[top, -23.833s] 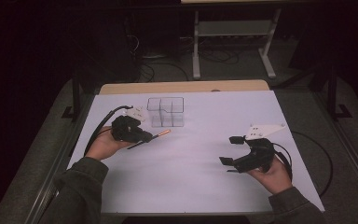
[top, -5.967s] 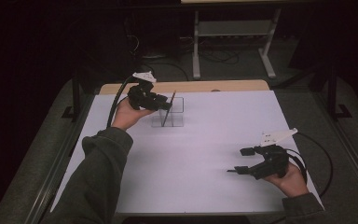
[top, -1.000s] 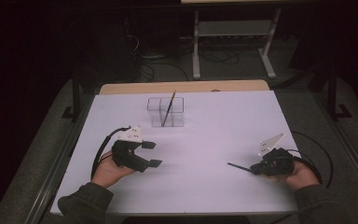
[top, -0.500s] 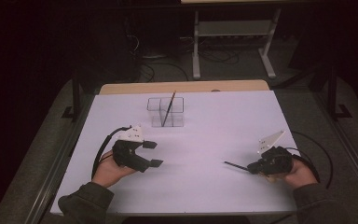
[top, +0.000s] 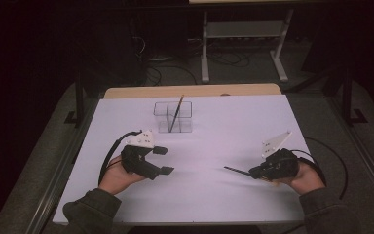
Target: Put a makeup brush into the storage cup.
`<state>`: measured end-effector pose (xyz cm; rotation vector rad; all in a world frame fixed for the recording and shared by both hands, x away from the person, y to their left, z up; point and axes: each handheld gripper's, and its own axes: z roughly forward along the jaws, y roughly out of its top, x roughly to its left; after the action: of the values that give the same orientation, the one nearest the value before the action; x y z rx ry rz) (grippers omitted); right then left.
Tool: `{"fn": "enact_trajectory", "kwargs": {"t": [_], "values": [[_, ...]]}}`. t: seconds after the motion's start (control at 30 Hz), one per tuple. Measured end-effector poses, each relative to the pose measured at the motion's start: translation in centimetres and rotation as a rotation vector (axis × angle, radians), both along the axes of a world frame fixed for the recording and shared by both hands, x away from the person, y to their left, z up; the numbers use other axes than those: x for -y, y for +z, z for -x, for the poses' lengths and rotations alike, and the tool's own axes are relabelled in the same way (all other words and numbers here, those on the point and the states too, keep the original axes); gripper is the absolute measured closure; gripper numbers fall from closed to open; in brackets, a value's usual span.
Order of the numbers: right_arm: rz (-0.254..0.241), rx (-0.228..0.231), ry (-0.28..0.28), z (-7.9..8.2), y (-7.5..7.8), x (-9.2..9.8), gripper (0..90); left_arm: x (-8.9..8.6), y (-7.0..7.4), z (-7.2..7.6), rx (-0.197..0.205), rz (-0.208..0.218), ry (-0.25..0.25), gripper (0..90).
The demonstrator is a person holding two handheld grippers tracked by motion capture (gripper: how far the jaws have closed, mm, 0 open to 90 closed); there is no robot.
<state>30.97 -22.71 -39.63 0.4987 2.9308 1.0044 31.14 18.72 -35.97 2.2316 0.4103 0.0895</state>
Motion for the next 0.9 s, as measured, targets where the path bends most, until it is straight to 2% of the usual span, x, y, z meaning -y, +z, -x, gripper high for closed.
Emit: {"fn": "enact_trajectory", "kwargs": {"t": [0.2, 0.37, 0.7, 0.9], "values": [[-0.011, 0.019, 0.036, 0.0, 1.3, -1.7, 83.2, 0.4, 0.1, 0.2, -0.004, 0.000, -0.012, 28.7], [-0.014, 0.029, 0.073, -0.1, 2.2, -3.4, 83.1, 0.6, 0.4, 0.4, 0.009, -0.001, -0.020, 29.1], [-0.024, 0.040, 0.150, -0.5, 3.5, -6.4, 83.2, 1.1, 1.4, 0.7, 0.032, 0.002, -0.049, 31.0], [-0.024, 0.042, 0.183, -0.6, 4.1, -8.0, 83.1, 1.4, 1.5, 0.9, 0.028, 0.002, -0.065, 32.8]]}}
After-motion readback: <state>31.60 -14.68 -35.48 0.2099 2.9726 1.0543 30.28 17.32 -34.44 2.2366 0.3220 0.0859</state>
